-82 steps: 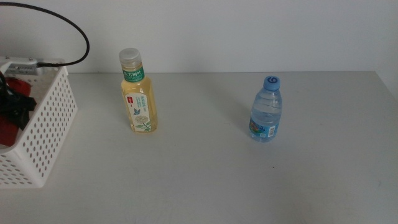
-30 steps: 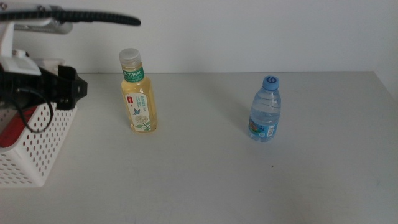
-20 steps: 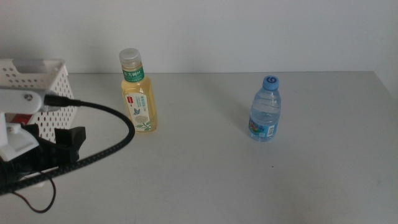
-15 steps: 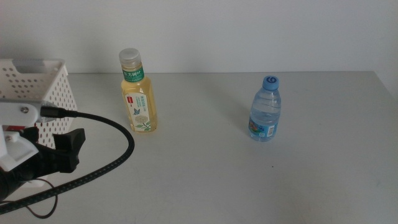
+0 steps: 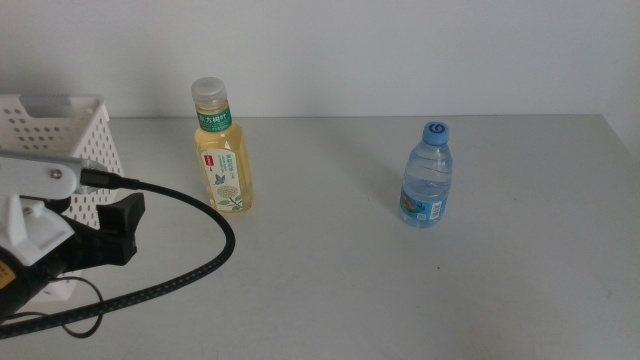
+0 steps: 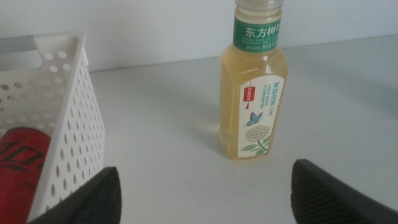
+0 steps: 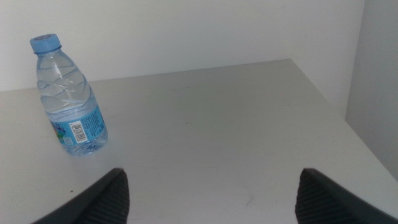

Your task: Use arms to grab the bottles and put them into the dustbin to the left of the table.

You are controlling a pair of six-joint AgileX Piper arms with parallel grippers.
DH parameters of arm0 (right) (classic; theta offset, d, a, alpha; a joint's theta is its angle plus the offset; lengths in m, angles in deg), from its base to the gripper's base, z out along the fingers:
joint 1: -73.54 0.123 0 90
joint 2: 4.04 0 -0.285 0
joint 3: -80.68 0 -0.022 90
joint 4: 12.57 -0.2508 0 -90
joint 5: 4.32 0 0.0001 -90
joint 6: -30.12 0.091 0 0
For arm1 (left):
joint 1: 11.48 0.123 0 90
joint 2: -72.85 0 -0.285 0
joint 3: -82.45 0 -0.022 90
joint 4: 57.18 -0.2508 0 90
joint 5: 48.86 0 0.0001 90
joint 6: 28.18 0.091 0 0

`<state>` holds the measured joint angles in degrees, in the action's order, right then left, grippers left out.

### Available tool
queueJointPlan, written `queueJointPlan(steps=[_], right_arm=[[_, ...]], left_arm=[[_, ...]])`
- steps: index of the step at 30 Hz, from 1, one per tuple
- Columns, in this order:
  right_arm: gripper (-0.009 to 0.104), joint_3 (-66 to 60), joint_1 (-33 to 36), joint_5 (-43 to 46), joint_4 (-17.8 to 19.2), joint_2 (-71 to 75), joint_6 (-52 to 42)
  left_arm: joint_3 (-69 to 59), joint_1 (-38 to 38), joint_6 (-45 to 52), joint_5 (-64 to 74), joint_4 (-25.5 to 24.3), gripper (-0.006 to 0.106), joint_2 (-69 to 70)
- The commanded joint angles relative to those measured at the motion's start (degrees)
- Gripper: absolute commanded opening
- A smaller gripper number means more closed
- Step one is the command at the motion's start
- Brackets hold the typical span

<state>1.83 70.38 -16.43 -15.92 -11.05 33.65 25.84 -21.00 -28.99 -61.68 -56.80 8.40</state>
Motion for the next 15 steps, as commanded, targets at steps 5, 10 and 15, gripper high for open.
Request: queueJointPlan(steps=[5,10,15], right_arm=[[0.094,0.5,-0.2,4.3,0.7,1.3,-0.3],[0.094,0.5,-0.2,4.3,0.7,1.3,-0.3],[0.094,0.5,-0.2,4.3,0.7,1.3,-0.3]], left_arm=[[1.4,-4.0,-1.7,-18.7,-0.4,0.094,-7.4],[1.6,-5.9,-3.0,-33.6,-1.0,0.094,-17.5],[3.9,-6.0,-7.1,-41.5,-3.2,0.094,-26.8]])
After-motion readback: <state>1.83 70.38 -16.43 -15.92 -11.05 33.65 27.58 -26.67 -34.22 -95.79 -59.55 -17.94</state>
